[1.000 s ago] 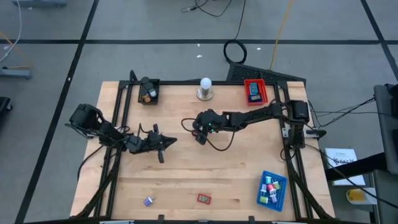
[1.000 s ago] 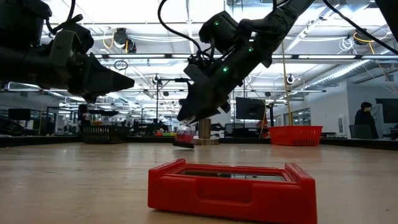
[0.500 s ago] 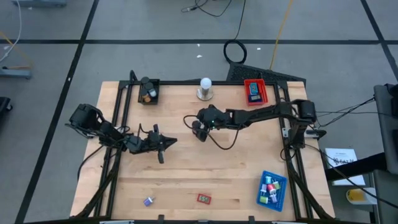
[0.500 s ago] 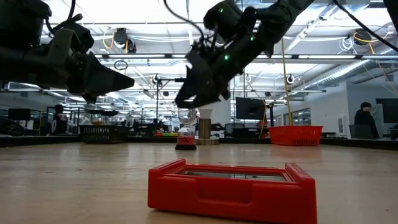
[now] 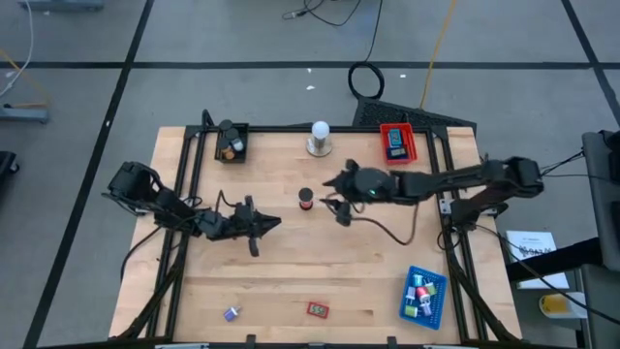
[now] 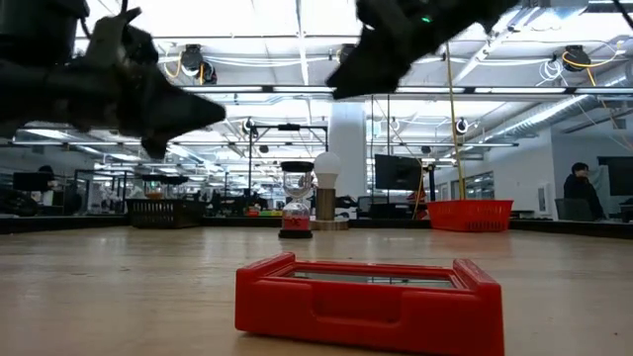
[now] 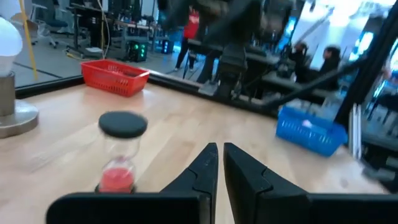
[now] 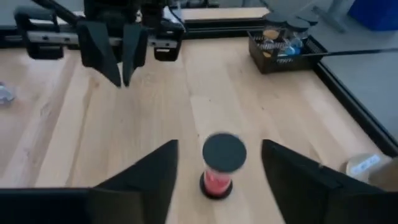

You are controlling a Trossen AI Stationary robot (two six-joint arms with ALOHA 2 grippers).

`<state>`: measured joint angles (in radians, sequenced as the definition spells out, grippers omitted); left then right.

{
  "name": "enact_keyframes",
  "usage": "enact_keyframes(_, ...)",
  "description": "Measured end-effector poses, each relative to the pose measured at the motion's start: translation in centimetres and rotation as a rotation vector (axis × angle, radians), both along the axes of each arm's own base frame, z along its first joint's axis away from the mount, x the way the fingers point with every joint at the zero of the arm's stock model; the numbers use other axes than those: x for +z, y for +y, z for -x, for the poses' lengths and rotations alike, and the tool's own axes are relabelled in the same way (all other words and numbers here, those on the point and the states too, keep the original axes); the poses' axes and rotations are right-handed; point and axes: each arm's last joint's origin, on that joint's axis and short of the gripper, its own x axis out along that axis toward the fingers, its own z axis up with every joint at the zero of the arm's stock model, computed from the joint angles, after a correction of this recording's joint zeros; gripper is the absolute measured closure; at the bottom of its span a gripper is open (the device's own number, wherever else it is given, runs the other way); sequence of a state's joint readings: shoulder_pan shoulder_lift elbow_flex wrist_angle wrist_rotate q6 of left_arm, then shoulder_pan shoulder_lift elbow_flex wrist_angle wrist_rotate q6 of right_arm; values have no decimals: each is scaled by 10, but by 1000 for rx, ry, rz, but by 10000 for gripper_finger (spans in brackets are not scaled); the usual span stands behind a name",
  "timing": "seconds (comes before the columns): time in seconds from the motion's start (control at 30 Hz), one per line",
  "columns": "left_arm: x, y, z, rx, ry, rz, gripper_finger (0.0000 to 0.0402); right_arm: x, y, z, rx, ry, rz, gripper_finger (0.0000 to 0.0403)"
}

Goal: Pick & Place Office items
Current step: Put the pink hourglass into the black bin

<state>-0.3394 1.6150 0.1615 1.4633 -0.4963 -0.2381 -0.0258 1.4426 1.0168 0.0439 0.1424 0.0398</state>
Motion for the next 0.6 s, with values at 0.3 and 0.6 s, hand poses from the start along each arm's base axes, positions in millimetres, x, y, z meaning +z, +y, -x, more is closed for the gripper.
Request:
enact_keyframes(0.3,20,4,-32,-39,-78,93,371,-72,13,69,-53,-152,-76,338)
enact_keyframes(0.6,55,28,-49,19,-32,130,371,-99,12,107,-48,-267,-87,385)
